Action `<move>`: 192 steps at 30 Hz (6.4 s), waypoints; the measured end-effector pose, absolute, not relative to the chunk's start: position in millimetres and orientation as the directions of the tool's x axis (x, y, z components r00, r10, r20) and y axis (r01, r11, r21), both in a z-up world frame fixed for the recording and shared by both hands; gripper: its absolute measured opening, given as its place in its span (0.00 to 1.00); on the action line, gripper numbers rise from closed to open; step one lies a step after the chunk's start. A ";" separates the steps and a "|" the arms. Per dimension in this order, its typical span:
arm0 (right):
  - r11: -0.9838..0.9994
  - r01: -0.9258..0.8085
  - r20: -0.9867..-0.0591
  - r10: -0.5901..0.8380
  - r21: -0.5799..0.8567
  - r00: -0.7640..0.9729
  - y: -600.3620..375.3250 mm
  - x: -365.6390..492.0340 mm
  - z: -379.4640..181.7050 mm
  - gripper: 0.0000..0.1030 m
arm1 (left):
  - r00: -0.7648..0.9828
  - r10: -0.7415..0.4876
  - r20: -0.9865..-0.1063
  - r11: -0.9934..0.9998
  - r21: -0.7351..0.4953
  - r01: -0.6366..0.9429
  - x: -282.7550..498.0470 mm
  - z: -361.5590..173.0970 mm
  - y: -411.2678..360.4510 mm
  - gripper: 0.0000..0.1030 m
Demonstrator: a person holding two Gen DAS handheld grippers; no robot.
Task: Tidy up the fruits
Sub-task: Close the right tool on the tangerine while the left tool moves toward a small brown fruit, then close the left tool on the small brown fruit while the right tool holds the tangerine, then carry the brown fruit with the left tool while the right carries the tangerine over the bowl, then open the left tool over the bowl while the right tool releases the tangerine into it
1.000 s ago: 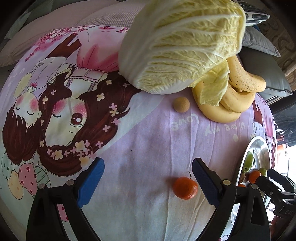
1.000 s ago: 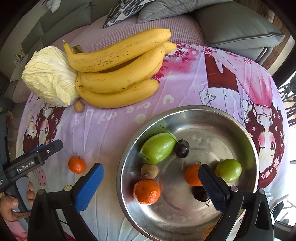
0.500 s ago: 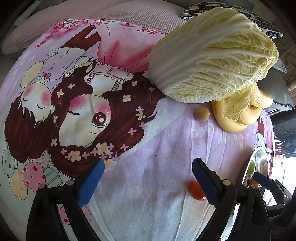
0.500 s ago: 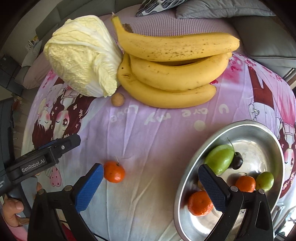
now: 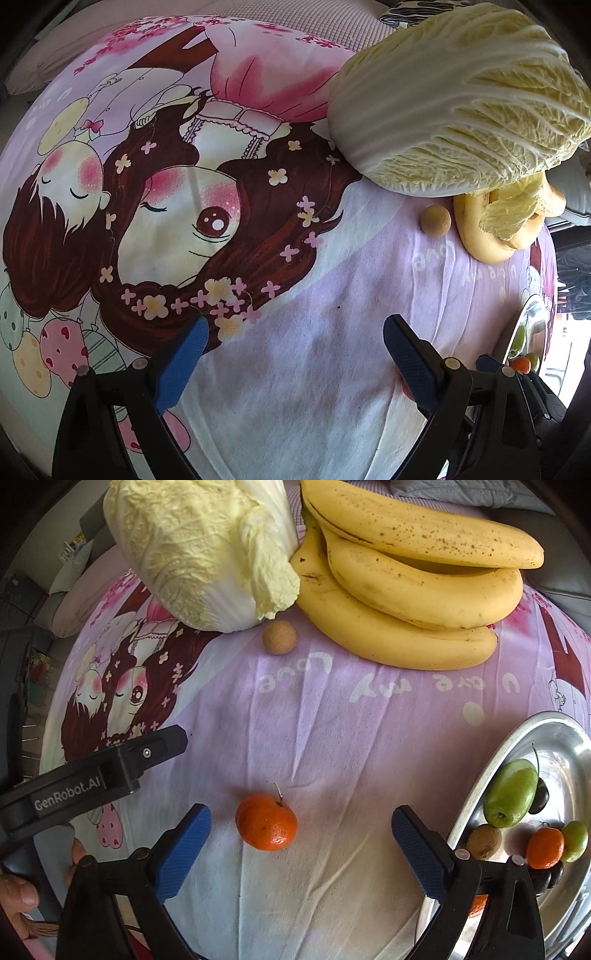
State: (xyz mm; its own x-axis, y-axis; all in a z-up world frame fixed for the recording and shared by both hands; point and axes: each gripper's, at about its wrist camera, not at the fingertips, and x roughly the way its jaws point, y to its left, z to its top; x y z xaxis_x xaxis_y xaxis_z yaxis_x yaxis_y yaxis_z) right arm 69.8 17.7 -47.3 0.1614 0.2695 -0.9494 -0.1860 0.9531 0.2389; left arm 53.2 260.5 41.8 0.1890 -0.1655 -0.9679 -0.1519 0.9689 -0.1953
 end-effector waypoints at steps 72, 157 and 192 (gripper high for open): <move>0.942 -0.166 -0.917 0.326 0.293 0.229 -60.1 97.9 -31.7 0.38 | 0.363 -0.149 -0.920 0.989 -0.139 0.054 125.8 47.9 112.1 0.66; 0.939 0.003 -0.903 0.329 0.343 0.276 -193.5 -7.4 7.0 0.38 | 0.314 -0.362 -0.878 0.926 -0.300 0.228 7.4 34.8 -58.6 0.25; 0.950 0.157 -0.950 0.236 0.269 0.204 -244.1 -56.7 -27.5 0.50 | 0.100 -0.312 -0.945 0.892 -0.255 0.373 -44.8 42.7 -107.4 0.58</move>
State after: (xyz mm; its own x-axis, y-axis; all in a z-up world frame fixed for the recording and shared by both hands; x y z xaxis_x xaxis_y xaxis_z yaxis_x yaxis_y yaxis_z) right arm -56.7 -244.1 -27.5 0.2042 0.2357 -0.9501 0.1572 0.9501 0.2695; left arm -44.8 -107.4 42.7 0.0997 -0.3123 -0.9447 0.3734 0.8918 -0.2554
